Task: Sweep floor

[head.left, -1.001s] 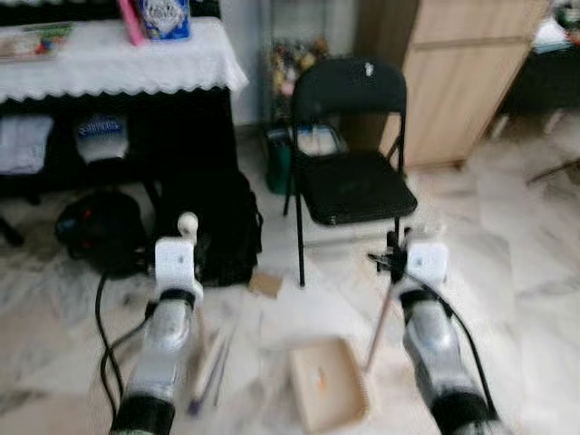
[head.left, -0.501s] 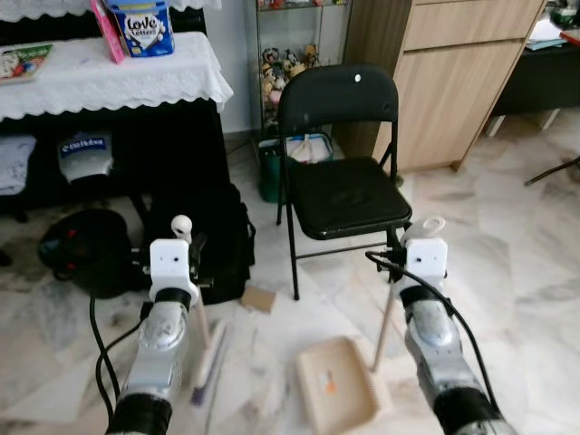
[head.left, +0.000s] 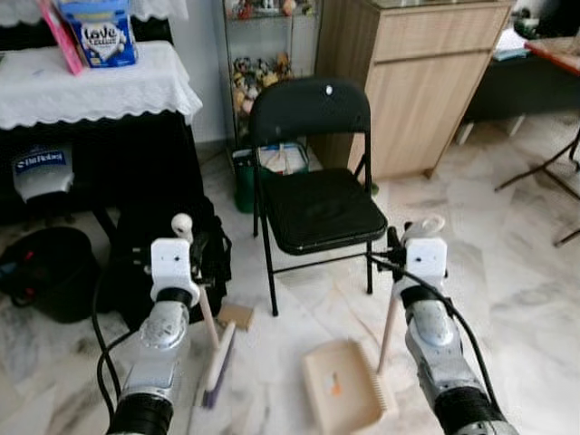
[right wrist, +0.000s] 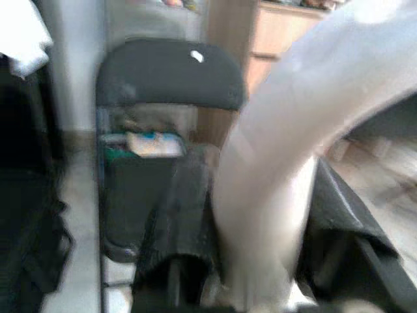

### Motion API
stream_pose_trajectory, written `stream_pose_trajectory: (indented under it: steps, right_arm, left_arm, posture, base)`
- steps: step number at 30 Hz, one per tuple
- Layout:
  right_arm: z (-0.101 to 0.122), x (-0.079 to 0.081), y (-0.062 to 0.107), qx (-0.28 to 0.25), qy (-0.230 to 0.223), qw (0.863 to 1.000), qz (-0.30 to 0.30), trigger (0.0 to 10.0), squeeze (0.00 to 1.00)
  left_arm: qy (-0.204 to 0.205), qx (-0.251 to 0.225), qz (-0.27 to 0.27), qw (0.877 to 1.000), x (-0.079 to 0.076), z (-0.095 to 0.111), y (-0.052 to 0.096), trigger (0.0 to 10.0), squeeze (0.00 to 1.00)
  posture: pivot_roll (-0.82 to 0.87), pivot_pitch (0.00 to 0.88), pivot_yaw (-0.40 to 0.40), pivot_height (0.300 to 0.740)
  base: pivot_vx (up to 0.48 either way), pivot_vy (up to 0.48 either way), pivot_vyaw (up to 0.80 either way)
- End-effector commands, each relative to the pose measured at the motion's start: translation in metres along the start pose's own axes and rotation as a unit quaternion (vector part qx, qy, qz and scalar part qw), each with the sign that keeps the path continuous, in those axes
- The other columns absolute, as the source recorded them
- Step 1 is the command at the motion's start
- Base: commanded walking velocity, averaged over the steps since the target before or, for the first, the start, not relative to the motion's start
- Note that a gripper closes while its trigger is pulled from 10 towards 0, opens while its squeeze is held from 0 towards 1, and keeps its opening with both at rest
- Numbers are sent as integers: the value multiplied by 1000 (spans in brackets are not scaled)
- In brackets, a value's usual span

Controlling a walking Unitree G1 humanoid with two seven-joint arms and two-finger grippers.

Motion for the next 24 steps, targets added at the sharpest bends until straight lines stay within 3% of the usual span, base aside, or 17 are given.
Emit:
stream_pose_trajectory:
  steps: [1, 10, 17, 18, 24]
  right_arm:
    - [6, -4, -2, -15, -10, 1000, -9, 10000, 0]
    - [6, -5, -1, -14, -10, 1000, -9, 10000, 0]
    - [5, -3, -1, -13, -9, 1000, -8, 10000, 0]
    - [5, -3, -1, -13, -10, 1000, -7, 10000, 0]
    - [5, -3, 0, -13, -11, 1000, -6, 10000, 0]
  left_arm:
    - [1, -29, 1, 1000, -3, 12, -4, 10000, 0]
    - [2, -41, 12, 999, 3, 19, -6, 10000, 0]
    - [13, -85, 37, 996, 14, 41, -11, 10000, 0]
    - [17, -109, 43, 993, 18, 55, -15, 10000, 0]
    - [25, -146, 55, 987, 23, 79, -20, 10000, 0]
  posture:
    - [-66, 52, -21, 740]
    - [-67, 55, -20, 740]
    - [-66, 59, -20, 740]
    - [-67, 63, -20, 740]
    - [-67, 63, -20, 740]
  base:
    - [281, 0, 0]
    - [281, 0, 0]
    - [0, 0, 0]
    - [0, 0, 0]
    - [0, 0, 0]
Point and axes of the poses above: a point about 5 cm out from each wrist's last joint towards the gripper, its own y axis pointing back from the gripper into the wrist, its own z axis along the axis of the wrist's last joint, x = y × z, the point moved 1 cm from there along -y, pointing out of the wrist towards the gripper, and after that the axes turned 10 degrees about -y, right-handed, at the moved point
